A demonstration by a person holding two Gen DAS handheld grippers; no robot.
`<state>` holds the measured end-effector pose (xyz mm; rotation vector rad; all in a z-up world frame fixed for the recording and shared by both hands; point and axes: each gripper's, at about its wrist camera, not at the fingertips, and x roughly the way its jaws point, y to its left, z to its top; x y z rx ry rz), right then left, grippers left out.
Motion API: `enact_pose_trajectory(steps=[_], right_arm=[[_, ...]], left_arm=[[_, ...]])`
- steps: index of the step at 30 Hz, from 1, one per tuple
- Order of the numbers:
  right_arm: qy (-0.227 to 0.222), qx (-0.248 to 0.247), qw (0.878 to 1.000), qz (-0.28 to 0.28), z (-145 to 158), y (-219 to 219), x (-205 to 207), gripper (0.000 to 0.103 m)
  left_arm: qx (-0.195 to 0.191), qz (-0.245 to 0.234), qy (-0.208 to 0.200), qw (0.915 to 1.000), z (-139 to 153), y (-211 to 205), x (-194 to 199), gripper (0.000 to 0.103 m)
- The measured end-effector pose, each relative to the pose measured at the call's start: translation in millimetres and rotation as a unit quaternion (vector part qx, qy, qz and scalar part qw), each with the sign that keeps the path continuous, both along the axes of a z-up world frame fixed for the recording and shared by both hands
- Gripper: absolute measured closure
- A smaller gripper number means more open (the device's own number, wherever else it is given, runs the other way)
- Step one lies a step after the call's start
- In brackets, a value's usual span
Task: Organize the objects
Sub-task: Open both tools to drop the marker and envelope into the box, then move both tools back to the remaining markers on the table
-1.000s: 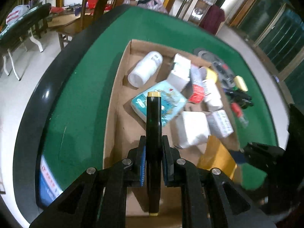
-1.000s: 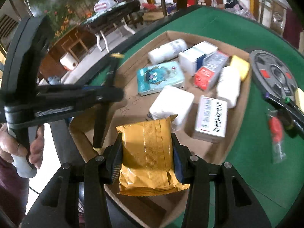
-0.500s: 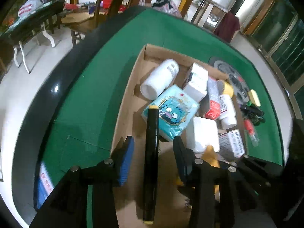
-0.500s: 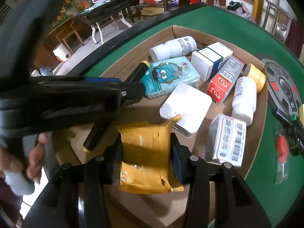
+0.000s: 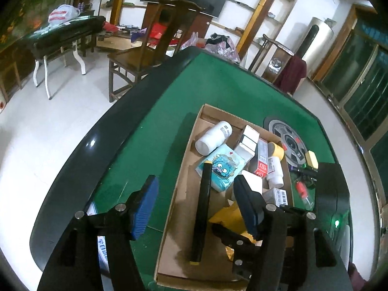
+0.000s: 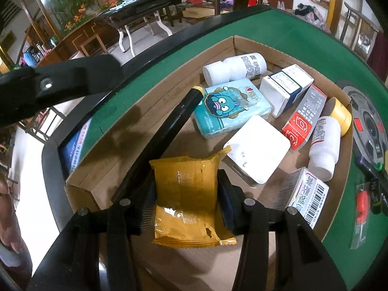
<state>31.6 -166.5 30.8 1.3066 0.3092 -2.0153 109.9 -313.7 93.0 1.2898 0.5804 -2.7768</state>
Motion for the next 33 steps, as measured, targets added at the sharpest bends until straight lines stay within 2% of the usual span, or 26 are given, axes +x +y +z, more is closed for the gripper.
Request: enact_pose_trajectory(steps=[3, 9, 14, 15, 20, 24, 29, 33], right_arm=[[-0.007, -0.015, 1.000, -0.005, 2.9, 7.6, -3.0, 0.055], [0.000, -0.077, 0.997, -0.022, 27.9, 38.1, -1.0, 0.053], [0.013, -0.098, 0.993, -0.066, 45.5, 85.7, -6.3, 0.048], [0.012, -0.099, 0.992, -0.073, 47.9, 79.6, -11.8, 0.048], [0.017, -0.103, 0.986, -0.132, 47.6, 130.1, -20.2, 0.048], [0.017, -0.109, 0.976, -0.187, 47.7, 184.4, -31.2, 0.048], [0.024, -0.109, 0.958, -0.265, 47.1, 259.7, -38.0, 0.048], [0.032, -0.099, 0.945, -0.311, 43.8, 302.0, -50.0, 0.048]], left_arm=[[0.005, -0.001, 0.001, 1.0000, 1.8, -0.5, 2.3, 0.045], [0.010, -0.009, -0.006, 0.9999, 3.4, 8.0, 5.8, 0.044], [0.013, -0.032, -0.014, 0.9993, 5.0, 29.4, 5.2, 0.044], [0.012, -0.040, -0.016, 0.9990, 5.7, 37.3, 4.5, 0.044], [0.017, -0.083, -0.024, 0.9961, 9.1, 74.1, 1.7, 0.044], [0.026, -0.126, -0.032, 0.9912, 8.9, 109.7, 0.7, 0.044], [0.086, -0.186, -0.045, 0.9776, 3.4, 148.6, -1.9, 0.044], [0.094, -0.217, -0.044, 0.9707, 2.5, 180.7, 1.3, 0.044]])
